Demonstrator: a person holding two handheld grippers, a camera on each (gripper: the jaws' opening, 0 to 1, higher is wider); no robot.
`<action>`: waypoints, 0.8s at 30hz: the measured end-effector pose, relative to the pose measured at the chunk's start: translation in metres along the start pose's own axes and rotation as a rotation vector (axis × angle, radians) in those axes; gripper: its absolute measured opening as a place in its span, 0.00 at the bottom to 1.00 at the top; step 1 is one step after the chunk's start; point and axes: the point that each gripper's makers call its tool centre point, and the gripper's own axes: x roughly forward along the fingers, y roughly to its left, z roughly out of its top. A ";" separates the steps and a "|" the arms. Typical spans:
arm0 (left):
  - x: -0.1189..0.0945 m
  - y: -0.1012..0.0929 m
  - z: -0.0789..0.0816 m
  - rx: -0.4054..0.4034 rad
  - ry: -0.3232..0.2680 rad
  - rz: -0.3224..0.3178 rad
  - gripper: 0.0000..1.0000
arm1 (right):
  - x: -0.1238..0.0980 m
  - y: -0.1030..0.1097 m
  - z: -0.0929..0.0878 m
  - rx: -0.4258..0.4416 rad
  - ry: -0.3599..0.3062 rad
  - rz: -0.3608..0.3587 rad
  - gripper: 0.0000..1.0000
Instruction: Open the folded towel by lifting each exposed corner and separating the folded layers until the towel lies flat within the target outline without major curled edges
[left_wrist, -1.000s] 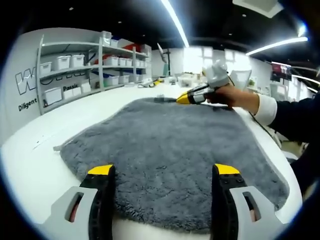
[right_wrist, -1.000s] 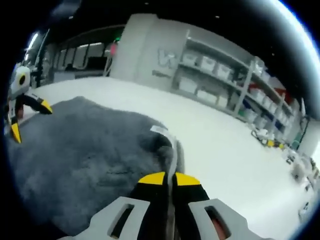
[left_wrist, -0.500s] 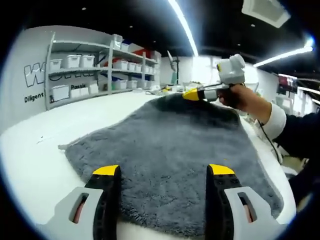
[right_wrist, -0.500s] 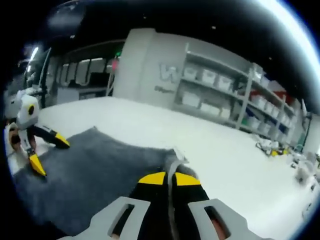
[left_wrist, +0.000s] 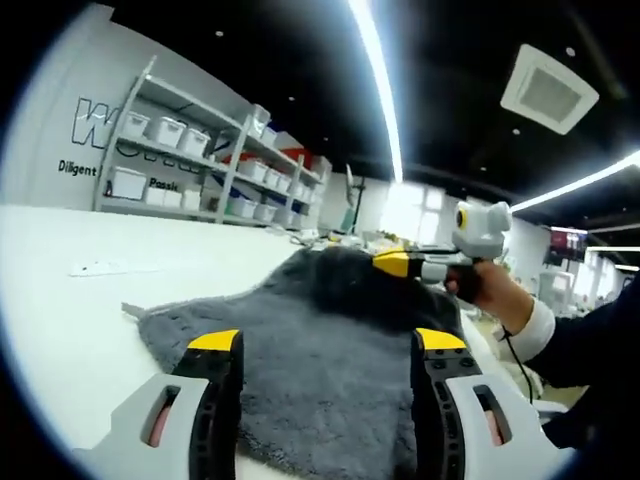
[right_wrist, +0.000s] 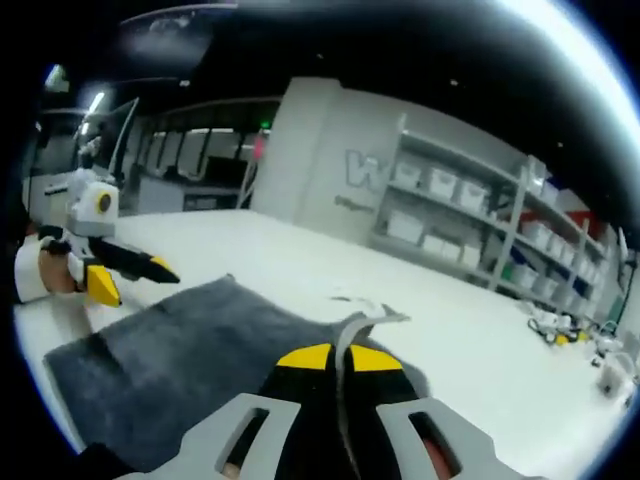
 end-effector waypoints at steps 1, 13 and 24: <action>0.000 -0.001 0.001 -0.010 -0.006 -0.003 0.66 | 0.000 0.004 0.001 0.002 -0.007 0.007 0.00; -0.002 0.005 0.010 -0.062 -0.031 -0.005 0.60 | 0.002 0.068 0.008 -0.152 -0.057 0.073 0.00; 0.002 0.011 0.012 -0.129 -0.034 -0.039 0.62 | 0.008 0.101 0.010 -0.216 -0.071 0.091 0.00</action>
